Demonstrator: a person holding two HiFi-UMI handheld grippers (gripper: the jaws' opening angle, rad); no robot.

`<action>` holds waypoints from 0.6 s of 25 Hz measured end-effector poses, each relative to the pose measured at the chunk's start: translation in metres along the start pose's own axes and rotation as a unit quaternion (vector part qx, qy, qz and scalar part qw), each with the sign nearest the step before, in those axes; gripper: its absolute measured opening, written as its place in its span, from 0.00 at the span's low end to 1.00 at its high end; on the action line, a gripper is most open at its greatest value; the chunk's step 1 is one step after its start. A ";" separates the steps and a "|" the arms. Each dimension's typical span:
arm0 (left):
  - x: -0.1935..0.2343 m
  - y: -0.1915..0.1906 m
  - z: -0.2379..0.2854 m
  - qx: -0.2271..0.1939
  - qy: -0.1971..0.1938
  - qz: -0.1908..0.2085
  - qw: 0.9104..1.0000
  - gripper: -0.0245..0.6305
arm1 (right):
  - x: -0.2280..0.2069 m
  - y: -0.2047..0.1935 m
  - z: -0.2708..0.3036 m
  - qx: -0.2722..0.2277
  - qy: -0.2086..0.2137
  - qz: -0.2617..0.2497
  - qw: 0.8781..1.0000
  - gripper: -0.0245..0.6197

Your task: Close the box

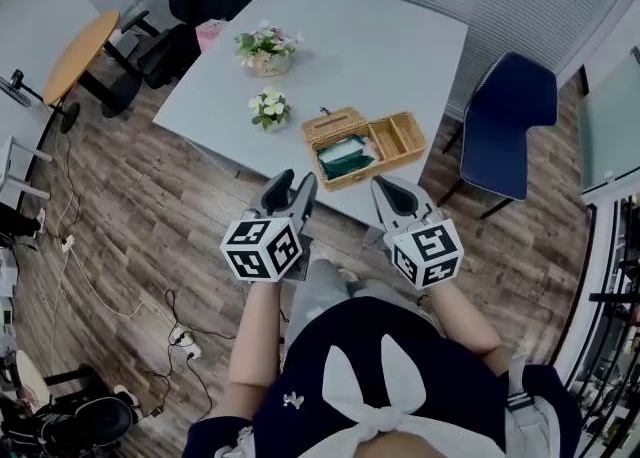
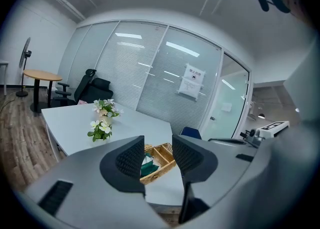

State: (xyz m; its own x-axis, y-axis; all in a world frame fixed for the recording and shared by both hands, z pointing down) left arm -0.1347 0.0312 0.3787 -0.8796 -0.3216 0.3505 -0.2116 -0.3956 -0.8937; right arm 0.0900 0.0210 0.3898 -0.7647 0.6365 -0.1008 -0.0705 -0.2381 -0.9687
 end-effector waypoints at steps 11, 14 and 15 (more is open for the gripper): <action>0.036 0.009 0.036 0.030 0.014 -0.020 0.999 0.29 | -0.015 0.002 0.031 0.012 -0.004 0.013 1.000 0.04; 0.052 0.012 0.055 0.043 0.015 -0.024 0.999 0.29 | -0.023 0.005 0.046 0.014 -0.008 0.012 1.000 0.04; 0.057 0.012 0.062 0.048 0.016 -0.026 0.998 0.29 | -0.026 0.007 0.051 0.016 -0.008 0.011 1.000 0.04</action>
State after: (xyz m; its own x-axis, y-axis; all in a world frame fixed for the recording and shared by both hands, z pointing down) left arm -0.1614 -0.0454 0.4055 -0.8817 -0.2711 0.3860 -0.2178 -0.4918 -0.8430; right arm 0.0766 -0.0342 0.3975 -0.7769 0.6184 -0.1185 -0.0733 -0.2757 -0.9584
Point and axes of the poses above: the fingertips, and each gripper's own axes: z forward along the fingers, x to its left, y out of its top, the point moved 9 cm from there along -z, backward along the fingers, and after that the axes turned 2 degrees about -y, right-handed, at the moved point
